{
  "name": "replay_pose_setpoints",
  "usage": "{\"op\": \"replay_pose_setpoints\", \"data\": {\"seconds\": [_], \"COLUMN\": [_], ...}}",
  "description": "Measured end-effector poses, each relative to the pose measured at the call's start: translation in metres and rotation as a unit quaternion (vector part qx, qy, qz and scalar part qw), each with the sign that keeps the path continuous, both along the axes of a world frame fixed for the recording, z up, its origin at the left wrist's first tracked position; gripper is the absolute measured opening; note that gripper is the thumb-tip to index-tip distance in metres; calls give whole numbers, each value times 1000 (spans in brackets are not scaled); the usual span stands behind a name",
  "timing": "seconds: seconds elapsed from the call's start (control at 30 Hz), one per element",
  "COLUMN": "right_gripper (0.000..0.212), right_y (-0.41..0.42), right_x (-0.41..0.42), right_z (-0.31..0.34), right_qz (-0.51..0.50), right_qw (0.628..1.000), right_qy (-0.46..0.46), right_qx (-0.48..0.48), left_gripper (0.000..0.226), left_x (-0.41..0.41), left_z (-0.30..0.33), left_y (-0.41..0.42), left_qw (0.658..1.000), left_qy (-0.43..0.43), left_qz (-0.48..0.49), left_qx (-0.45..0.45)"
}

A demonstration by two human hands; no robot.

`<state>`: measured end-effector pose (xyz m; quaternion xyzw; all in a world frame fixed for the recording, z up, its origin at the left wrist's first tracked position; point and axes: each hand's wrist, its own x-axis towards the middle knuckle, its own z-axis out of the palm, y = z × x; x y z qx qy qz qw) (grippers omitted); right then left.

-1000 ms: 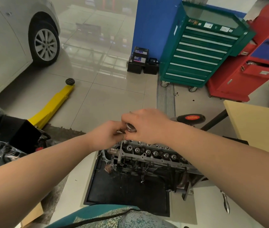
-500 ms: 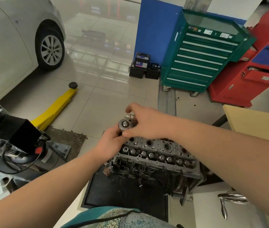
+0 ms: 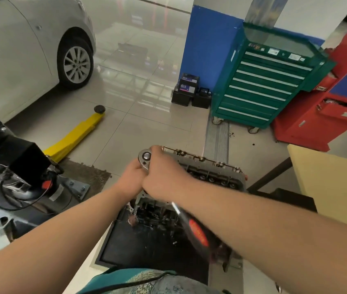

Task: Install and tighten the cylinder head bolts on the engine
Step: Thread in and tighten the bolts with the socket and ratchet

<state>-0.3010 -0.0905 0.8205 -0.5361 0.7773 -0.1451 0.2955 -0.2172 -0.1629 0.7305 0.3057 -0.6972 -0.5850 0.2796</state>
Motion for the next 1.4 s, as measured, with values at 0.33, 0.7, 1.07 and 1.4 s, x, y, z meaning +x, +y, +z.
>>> {"op": "replay_pose_setpoints", "data": {"seconds": [0.33,0.7,1.07,1.4], "right_gripper": [20,7,7,8], "right_y": [-12,-40,-25,-6], "right_x": [-71,-76,-65,-43], "right_z": [25,48,41,28], "right_qz": [158,308,261,155], "right_qw": [965,888,920,965], "right_qy": [209,336,276,166], "right_qx": [10,59,99,133], "left_gripper": [39,8,36,13], "left_x": [-14,-19,-11,-3], "left_z": [4,-4,-5,-6], "left_y": [0,3,-9,-26], "left_qw": [994,996,998,996], "left_qy": [56,7,-14,-66], "left_qz": [28,55,47,-6], "left_qx": [87,67,31,52]}}
